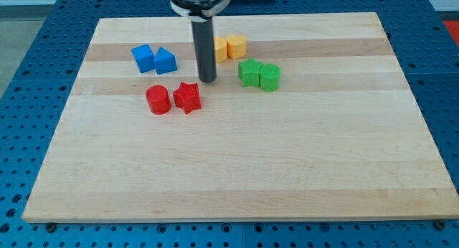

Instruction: Move red star into right side of red circle

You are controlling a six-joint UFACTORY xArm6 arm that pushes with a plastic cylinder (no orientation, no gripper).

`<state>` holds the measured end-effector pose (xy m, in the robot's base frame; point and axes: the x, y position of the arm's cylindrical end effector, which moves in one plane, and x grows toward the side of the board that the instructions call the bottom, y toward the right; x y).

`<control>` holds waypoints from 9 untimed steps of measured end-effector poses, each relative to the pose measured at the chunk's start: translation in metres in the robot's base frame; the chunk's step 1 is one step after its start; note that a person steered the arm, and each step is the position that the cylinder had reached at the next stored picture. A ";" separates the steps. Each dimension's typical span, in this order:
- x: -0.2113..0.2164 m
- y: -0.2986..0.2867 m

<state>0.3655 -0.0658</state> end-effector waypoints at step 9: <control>0.041 0.005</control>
<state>0.4064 -0.0605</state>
